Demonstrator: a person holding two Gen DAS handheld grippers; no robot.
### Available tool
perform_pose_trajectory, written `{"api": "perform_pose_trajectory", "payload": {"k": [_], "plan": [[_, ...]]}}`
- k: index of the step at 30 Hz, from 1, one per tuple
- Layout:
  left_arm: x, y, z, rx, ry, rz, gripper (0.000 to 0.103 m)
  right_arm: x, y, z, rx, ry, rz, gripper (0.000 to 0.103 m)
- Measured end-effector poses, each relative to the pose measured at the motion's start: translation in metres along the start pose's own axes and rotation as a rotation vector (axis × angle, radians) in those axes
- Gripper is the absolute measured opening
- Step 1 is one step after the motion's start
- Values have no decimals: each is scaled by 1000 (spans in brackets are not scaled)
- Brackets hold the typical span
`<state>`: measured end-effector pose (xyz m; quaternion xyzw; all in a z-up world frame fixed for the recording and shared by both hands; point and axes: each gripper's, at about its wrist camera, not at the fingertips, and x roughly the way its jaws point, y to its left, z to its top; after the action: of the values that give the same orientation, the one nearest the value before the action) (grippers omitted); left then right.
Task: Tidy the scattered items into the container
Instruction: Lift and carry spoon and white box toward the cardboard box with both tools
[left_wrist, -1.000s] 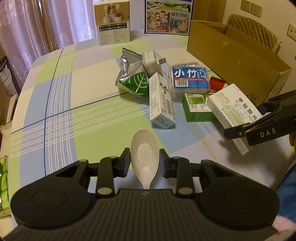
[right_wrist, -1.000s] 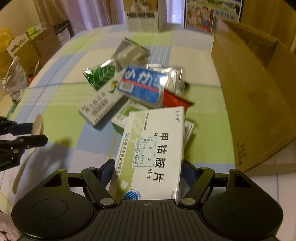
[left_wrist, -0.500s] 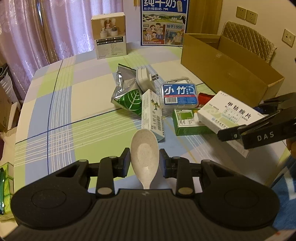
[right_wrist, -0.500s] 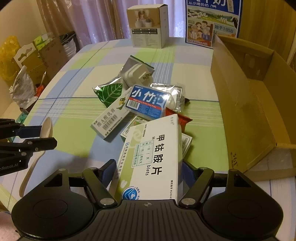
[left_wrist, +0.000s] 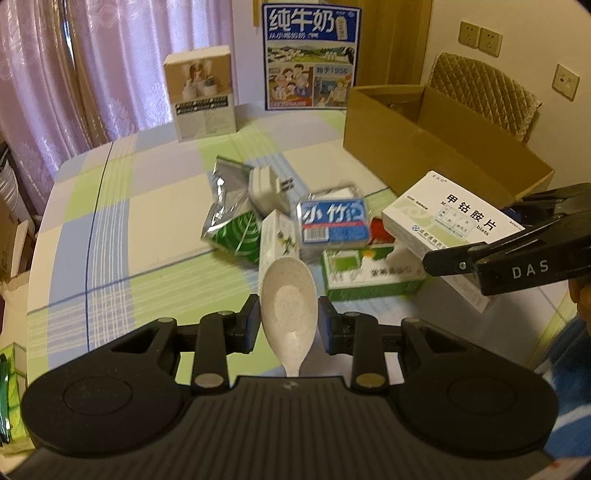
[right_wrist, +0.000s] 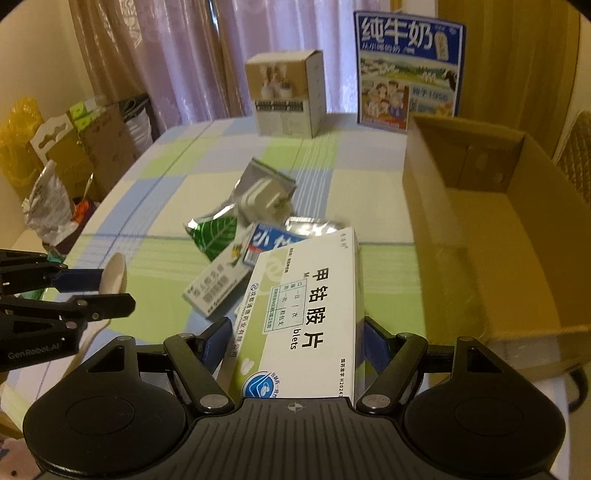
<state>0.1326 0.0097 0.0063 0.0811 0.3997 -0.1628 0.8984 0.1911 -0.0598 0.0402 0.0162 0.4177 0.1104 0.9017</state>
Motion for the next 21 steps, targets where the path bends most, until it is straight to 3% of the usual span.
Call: {"api": "perform_pose_trajectory", "payload": {"k": [11,21], "plan": [[-10,-47,42,34,-23,-28,27,-44,-28,20,20,-84,-13,71],[-2,-98,79,69,-32,-81,27,-79,-80,34,54,-149,-62,71]]}}
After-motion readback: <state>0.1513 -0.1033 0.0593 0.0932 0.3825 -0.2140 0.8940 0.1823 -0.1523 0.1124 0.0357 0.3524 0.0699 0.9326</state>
